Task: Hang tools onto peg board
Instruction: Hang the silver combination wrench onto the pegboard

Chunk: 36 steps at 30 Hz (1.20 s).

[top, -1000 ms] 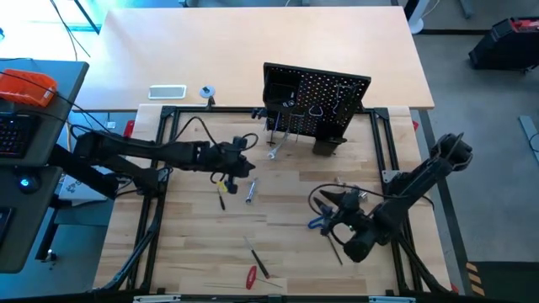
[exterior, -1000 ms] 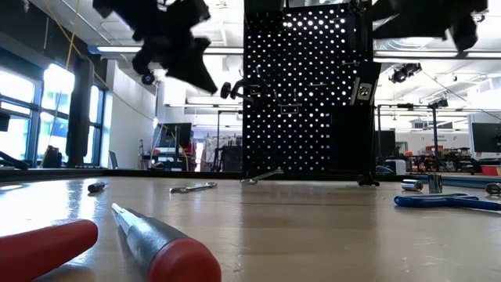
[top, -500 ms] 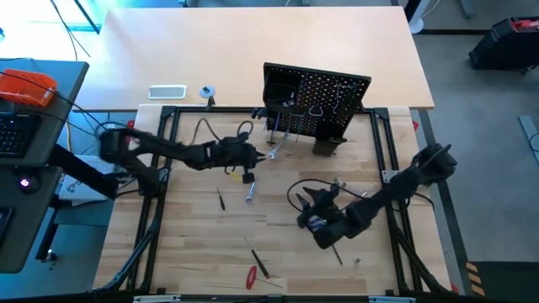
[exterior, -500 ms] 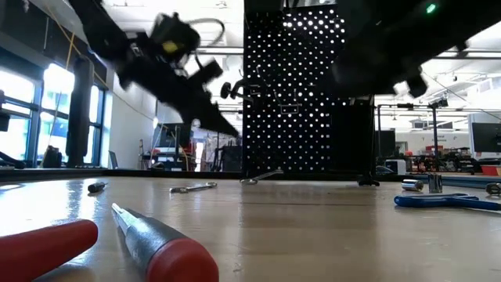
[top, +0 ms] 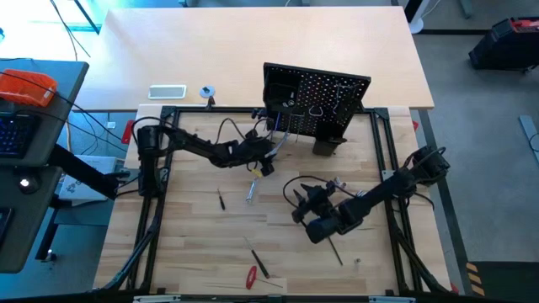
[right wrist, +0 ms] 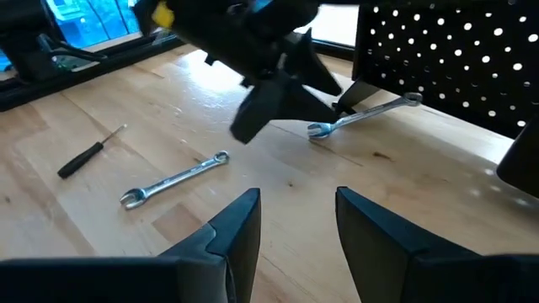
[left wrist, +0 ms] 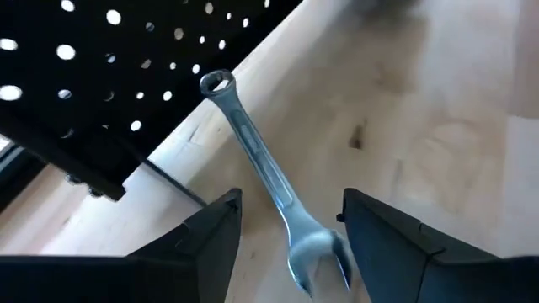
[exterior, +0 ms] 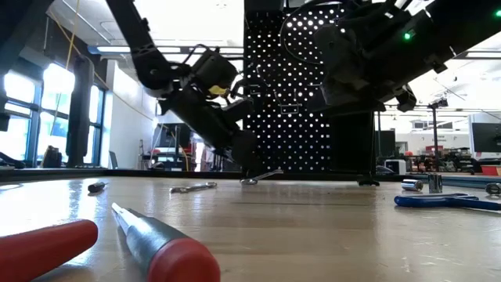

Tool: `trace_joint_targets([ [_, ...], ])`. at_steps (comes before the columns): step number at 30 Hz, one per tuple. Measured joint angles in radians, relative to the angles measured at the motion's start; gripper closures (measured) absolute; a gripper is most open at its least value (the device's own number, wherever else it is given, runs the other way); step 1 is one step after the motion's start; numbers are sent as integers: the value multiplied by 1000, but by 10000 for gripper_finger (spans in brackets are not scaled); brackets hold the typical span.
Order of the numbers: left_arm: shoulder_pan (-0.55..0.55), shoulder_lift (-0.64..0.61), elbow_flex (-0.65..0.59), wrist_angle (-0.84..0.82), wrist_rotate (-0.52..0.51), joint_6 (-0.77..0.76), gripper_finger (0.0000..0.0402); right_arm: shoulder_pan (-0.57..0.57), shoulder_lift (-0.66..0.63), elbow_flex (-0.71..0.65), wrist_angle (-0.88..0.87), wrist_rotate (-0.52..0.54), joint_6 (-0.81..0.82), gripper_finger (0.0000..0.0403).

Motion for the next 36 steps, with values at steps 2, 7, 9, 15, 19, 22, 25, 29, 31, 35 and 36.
trace_joint_targets([
  [2,9,14,27,-21,4,-23,201,1,0,0,-3,0,-4,254],
  [7,37,56,79,-77,2,-85,201,4,0,0,-2,6,-19,254],
  [9,43,69,90,-79,15,-115,201,9,0,0,-6,7,-19,254],
  [15,36,84,94,-94,4,-154,202,32,0,0,-15,20,-19,254],
  [19,22,84,94,-108,-36,-168,202,52,0,0,-18,31,-19,254],
  [22,5,84,93,-114,-73,-172,202,62,0,0,-19,33,-19,254],
  [25,-7,84,93,-130,-106,-170,203,74,0,0,-19,36,-19,253],
  [29,-12,80,93,-168,-107,-173,220,90,0,0,-19,52,-14,254],
  [31,-12,80,95,-192,-96,-173,236,96,0,0,-21,58,-8,254],
  [35,-12,77,97,-244,-36,-177,277,102,0,0,-20,68,-8,254],
  [36,-12,77,98,-263,-23,-176,288,103,0,0,-19,69,-7,254],
])
